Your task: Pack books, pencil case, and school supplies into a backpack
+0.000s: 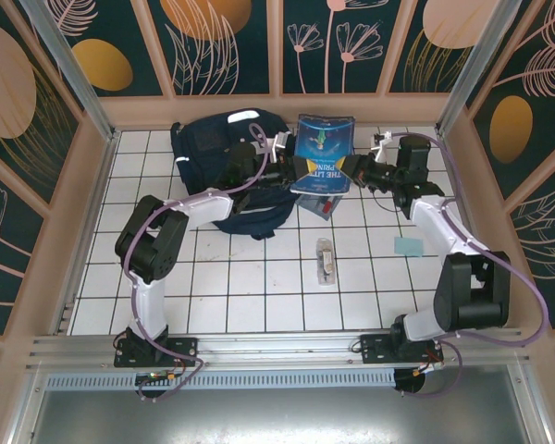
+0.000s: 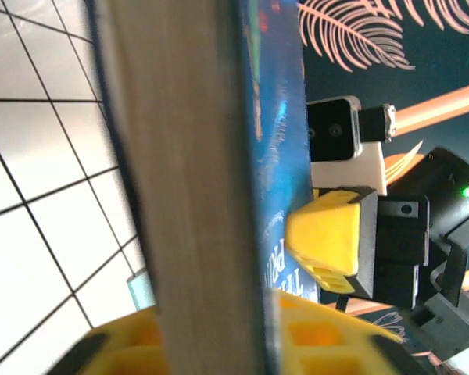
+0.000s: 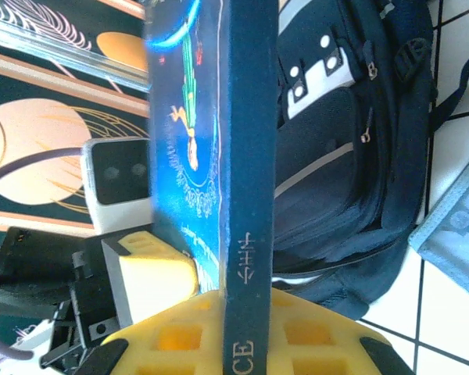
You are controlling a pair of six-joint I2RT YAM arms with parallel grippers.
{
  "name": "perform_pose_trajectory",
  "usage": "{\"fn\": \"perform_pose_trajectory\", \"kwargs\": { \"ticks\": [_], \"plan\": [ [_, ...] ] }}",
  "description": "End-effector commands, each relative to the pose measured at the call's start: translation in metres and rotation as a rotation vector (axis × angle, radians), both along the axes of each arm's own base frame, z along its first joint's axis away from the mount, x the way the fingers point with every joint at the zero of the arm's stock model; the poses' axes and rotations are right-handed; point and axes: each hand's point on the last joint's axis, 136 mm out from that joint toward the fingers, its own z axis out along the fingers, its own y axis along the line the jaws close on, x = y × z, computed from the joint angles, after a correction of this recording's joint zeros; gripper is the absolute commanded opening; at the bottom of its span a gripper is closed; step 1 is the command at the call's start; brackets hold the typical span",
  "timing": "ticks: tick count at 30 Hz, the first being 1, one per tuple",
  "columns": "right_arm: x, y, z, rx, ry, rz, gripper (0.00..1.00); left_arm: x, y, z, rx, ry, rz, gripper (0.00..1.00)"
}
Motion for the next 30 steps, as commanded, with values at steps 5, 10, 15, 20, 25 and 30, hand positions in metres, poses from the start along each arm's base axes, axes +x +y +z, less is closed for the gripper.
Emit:
{"fn": "perform_pose_trajectory", "kwargs": {
  "ticks": [5, 10, 15, 20, 25, 30],
  "plan": [
    [0.019, 0.007, 0.025, -0.059, -0.094, -0.031, 0.63, 0.003, 0.009, 0.033, -0.009, -0.093, 0.069, 0.0],
    [0.007, 0.026, 0.023, -0.065, -0.092, -0.084, 0.99, 0.021, 0.03, 0.049, -0.042, -0.09, 0.243, 0.0],
    [-0.013, 0.053, 0.015, 0.041, -0.101, -0.078, 0.99, 0.035, 0.054, 0.069, -0.165, -0.042, 0.405, 0.0],
    [-0.025, 0.083, 0.017, 0.144, -0.17, -0.081, 0.99, 0.037, 0.066, 0.065, -0.277, 0.038, 0.464, 0.0],
    [-0.016, 0.092, 0.035, 0.204, -0.252, -0.126, 0.91, 0.032, 0.071, 0.058, -0.269, 0.056, 0.481, 0.0],
    [-0.002, 0.102, 0.036, 0.276, -0.246, -0.129, 0.62, 0.025, 0.075, 0.056, -0.271, 0.063, 0.486, 0.0]
  ]
}}
